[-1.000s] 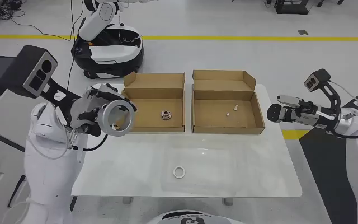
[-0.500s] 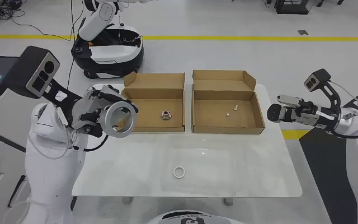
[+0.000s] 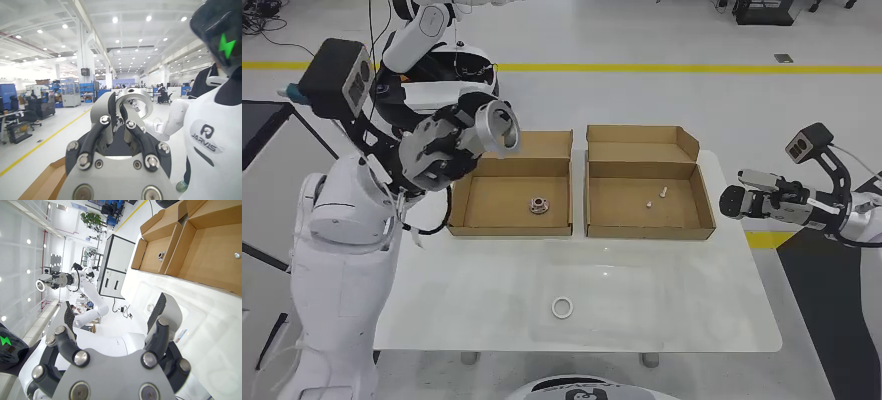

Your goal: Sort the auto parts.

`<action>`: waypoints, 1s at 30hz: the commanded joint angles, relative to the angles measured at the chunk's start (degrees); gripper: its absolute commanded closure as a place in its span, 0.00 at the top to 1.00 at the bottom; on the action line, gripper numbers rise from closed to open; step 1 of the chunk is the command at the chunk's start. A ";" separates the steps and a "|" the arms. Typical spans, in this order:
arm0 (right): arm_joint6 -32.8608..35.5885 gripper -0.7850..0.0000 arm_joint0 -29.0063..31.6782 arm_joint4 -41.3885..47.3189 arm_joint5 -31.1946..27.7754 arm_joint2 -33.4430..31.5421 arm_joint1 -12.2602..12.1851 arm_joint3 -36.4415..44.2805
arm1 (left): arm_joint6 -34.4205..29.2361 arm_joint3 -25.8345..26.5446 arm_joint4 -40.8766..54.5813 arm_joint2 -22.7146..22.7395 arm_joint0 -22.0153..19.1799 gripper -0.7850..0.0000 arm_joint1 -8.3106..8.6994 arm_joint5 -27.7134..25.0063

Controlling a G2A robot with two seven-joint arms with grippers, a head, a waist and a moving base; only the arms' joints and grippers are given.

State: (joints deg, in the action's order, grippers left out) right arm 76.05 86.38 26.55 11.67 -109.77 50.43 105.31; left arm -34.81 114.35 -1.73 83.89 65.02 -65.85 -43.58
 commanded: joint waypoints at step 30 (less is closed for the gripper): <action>0.00 1.00 0.00 0.00 0.00 0.00 0.00 0.00 | -36.17 -15.26 -32.43 -19.10 -22.10 0.00 1.79 16.92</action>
State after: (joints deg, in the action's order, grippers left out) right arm 76.05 86.38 26.55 11.67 -109.77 50.43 105.31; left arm -69.87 99.27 -32.43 65.78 43.08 -64.09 -26.40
